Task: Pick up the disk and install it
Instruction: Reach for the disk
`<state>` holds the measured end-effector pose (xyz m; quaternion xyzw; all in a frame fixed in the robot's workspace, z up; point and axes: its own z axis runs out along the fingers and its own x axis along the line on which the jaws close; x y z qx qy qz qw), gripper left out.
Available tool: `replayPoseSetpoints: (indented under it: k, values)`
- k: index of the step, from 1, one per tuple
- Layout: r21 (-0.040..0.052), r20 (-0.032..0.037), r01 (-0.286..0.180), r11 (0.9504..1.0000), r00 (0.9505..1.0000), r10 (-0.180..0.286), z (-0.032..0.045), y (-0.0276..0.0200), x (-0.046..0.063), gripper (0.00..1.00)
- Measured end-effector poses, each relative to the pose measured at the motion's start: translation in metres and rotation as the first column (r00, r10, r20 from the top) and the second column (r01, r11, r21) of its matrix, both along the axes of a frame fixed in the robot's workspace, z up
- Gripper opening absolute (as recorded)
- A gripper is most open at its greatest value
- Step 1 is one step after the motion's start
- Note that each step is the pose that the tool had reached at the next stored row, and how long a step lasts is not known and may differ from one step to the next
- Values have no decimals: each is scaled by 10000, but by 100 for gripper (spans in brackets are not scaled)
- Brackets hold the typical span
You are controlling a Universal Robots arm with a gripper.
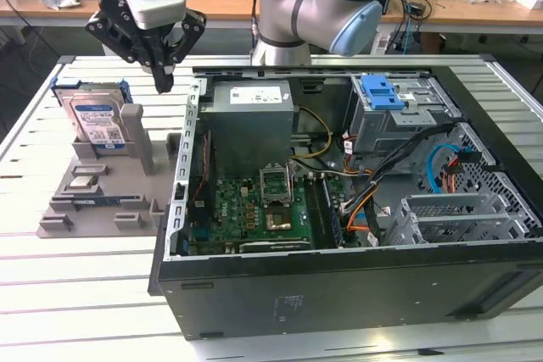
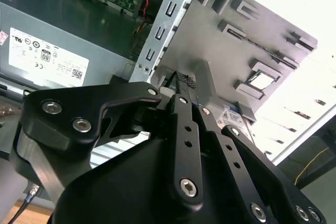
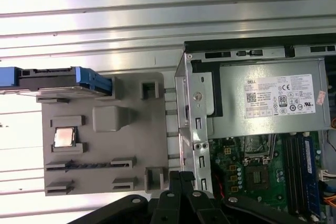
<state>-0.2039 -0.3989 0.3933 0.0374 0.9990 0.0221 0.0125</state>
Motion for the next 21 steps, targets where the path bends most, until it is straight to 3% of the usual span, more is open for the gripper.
replayPoseSetpoints:
  k: [21]
  values:
    - [1, 0, 0, 10000, 10000, 0, 0, 0, -376, 11]
